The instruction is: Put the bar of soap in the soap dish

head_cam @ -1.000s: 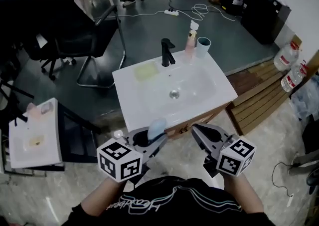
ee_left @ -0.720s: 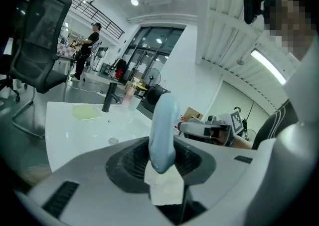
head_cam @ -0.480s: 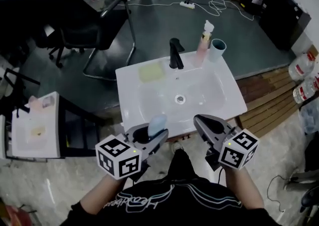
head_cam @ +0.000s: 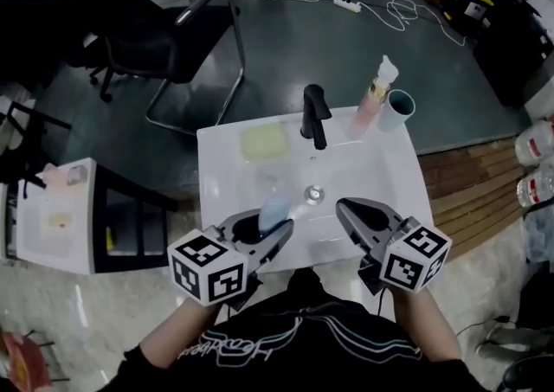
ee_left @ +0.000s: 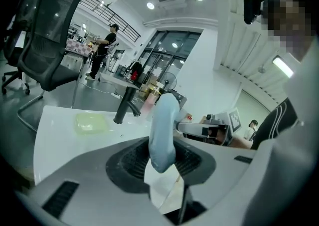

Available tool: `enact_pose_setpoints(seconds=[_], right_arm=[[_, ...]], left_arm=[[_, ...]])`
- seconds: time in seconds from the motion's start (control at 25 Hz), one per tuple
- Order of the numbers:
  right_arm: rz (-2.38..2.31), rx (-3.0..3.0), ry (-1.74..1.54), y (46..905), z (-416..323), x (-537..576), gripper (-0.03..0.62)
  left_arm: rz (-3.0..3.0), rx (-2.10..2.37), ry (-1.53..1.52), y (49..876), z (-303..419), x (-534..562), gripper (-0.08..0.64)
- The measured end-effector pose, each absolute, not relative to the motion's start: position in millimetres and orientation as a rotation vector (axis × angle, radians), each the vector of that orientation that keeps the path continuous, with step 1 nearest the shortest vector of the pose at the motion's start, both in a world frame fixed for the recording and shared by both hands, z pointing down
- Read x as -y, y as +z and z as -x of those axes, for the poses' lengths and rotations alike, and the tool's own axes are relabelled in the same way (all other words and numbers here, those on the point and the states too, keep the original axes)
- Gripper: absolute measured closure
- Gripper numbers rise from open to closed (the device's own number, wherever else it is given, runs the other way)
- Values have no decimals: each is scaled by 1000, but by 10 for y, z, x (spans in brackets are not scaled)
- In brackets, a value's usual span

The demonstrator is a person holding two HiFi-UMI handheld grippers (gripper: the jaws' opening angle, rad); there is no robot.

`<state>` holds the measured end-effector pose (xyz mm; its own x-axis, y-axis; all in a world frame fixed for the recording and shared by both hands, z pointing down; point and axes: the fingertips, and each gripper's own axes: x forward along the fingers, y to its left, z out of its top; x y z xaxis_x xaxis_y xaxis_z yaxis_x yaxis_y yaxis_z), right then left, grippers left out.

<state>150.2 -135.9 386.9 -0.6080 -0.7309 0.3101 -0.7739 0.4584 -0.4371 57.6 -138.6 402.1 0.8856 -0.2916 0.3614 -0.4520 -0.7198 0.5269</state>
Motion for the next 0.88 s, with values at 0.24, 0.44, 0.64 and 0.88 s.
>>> enact_pose_setpoints(seconds=[0.24, 0.44, 0.64, 0.88], right_arm=[[-1290, 2604, 881, 4074, -1656, 1679, 566], [-1243, 2578, 922, 4272, -1751, 1894, 566], [-1200, 2575, 954, 4391, -1819, 2106, 566], [-1165, 2571, 959, 4466, -1927, 2264, 566]], left_arm=[[-2412, 626, 359, 4187, -634, 1854, 417], [-2400, 726, 396, 4350, -624, 2194, 417], [-2419, 825, 483, 4506, -594, 2469, 417], [-2437, 901, 589, 4710, -571, 2717, 417]])
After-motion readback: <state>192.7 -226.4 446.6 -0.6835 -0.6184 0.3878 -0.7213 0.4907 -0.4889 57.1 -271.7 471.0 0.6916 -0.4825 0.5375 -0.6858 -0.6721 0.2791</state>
